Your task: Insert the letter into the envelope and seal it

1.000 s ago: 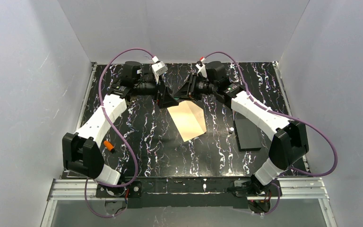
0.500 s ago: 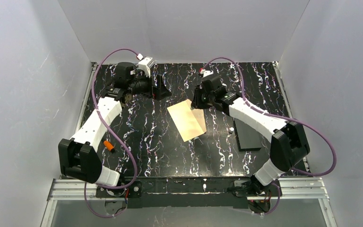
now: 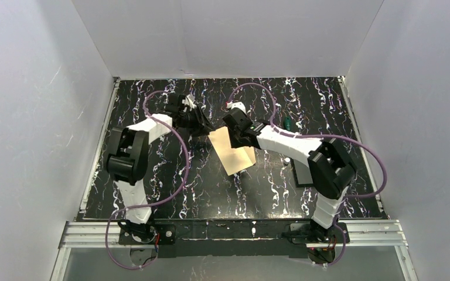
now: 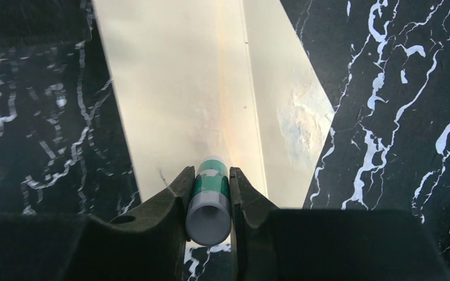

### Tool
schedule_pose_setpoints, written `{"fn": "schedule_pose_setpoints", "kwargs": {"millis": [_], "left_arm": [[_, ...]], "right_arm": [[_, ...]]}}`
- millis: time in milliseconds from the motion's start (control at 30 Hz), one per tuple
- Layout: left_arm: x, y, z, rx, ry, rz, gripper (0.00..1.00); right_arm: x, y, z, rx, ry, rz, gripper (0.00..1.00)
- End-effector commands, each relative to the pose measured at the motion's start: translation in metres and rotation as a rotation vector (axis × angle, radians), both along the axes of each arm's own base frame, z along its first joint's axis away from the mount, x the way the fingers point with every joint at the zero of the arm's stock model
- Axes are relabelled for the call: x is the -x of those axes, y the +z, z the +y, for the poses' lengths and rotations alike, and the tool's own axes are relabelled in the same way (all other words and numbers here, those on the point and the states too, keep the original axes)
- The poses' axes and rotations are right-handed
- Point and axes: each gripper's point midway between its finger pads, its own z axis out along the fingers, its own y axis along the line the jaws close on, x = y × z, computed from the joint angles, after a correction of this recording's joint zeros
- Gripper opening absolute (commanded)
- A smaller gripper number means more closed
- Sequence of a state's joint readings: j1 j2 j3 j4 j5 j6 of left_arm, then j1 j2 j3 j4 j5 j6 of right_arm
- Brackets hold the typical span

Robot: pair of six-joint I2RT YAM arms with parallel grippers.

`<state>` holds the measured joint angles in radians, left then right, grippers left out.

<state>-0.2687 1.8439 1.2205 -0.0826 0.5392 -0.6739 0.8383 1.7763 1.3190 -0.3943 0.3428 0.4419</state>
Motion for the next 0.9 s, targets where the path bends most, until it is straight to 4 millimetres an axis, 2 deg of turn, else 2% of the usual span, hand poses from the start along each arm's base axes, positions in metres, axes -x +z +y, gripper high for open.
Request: {"fn": "schedule_pose_setpoints", "kwargs": {"millis": [0, 133, 300, 433, 733, 867], "left_arm": [[-0.01, 0.013, -0.03, 0.099, -0.035, 0.016, 0.38], [-0.013, -0.013, -0.037, 0.062, -0.039, 0.048, 0.38], [-0.019, -0.025, -0.037, 0.05, -0.015, 0.06, 0.35], [-0.011, -0.046, -0.029, -0.023, 0.002, 0.106, 0.31], [0.007, -0.086, -0.01, -0.171, 0.038, 0.227, 0.24], [0.01, -0.098, -0.005, -0.208, 0.039, 0.263, 0.23]], "right_arm": [[-0.03, -0.006, -0.002, 0.054, -0.046, -0.046, 0.01], [-0.039, -0.017, 0.001, 0.053, -0.037, -0.035, 0.01], [-0.039, -0.018, 0.009, 0.015, -0.022, -0.027, 0.01], [-0.042, -0.005, 0.006, 0.012, -0.044, -0.051, 0.01], [-0.04, 0.029, 0.016, -0.05, -0.006, -0.135, 0.01], [-0.037, 0.025, 0.018, -0.06, 0.018, -0.133, 0.01]]}}
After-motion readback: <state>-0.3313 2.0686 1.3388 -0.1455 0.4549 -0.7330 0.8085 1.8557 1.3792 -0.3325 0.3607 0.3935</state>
